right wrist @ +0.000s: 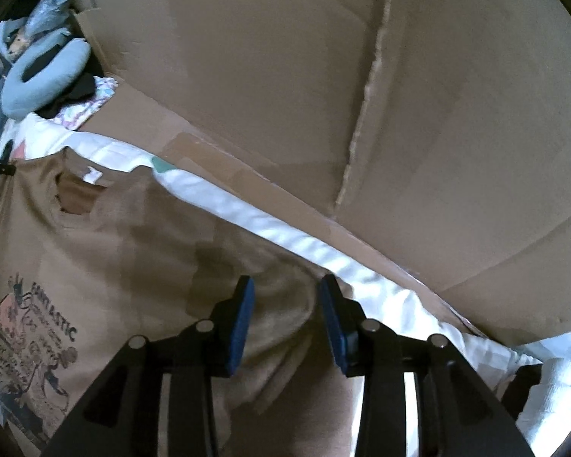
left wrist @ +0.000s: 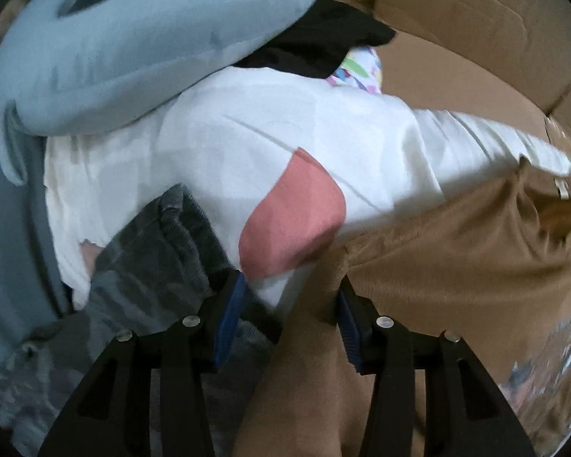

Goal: Fold clothes

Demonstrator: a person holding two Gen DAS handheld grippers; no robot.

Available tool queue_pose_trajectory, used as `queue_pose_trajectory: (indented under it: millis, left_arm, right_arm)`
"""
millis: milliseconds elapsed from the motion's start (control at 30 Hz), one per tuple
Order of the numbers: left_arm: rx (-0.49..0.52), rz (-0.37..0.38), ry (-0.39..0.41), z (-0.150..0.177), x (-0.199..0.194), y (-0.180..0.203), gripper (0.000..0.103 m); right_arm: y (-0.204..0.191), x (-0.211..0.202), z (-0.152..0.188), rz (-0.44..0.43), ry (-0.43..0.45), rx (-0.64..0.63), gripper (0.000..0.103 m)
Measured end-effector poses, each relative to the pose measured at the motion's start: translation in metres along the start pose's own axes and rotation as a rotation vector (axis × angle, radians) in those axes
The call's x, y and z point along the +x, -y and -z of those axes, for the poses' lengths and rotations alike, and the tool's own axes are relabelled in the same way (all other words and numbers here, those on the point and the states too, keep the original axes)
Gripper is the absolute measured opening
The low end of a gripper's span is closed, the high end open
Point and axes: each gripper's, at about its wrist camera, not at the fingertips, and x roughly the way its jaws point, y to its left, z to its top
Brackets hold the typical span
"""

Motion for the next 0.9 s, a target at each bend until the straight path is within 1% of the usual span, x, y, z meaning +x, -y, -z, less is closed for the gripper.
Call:
queue_pose_trajectory:
  millis: [133, 200, 233, 333, 367, 433, 467, 567, 733, 867, 900]
  left_arm:
    - [0.006, 0.039, 0.025, 0.006, -0.021, -0.004, 0.048]
    - [0.032, 0.078, 0.064, 0.011, -0.032, 0.002, 0.048]
    - [0.047, 0.095, 0.082, 0.008, -0.034, 0.007, 0.048]
    - [0.075, 0.102, 0.105, -0.019, -0.032, 0.025, 0.048]
    - [0.083, 0.103, 0.104, -0.026, -0.029, 0.032, 0.048]
    - [0.095, 0.098, 0.065, -0.031, -0.014, 0.046, 0.048]
    - [0.103, 0.098, 0.048, -0.032, -0.008, 0.050, 0.048]
    - [0.130, 0.119, 0.033, -0.028, 0.016, 0.059, 0.048]
    - [0.141, 0.116, 0.002, -0.018, 0.036, 0.054, 0.048]
    - [0.122, 0.140, 0.023, -0.014, 0.042, 0.046, 0.048]
    - [0.114, 0.145, 0.029, -0.014, 0.042, 0.044, 0.043]
  right_arm:
    - [-0.002, 0.008, -0.004, -0.025, -0.007, 0.022, 0.034]
    - [-0.005, 0.014, -0.009, -0.033, -0.007, 0.029, 0.034]
    - [-0.007, 0.016, -0.011, -0.034, -0.007, 0.026, 0.034]
    - [-0.020, 0.031, -0.023, -0.042, -0.004, 0.027, 0.034]
    - [-0.025, 0.034, -0.027, -0.045, -0.005, 0.034, 0.034]
    - [-0.034, 0.040, -0.033, -0.055, -0.008, 0.042, 0.034]
    - [-0.041, 0.044, -0.036, -0.061, -0.010, 0.035, 0.034]
    - [-0.062, 0.057, -0.043, -0.071, -0.025, 0.014, 0.034]
    - [-0.080, 0.071, -0.049, -0.085, -0.049, -0.024, 0.035]
    - [-0.076, 0.069, -0.053, -0.113, -0.042, -0.026, 0.035]
    - [-0.073, 0.068, -0.054, -0.123, -0.038, -0.018, 0.035]
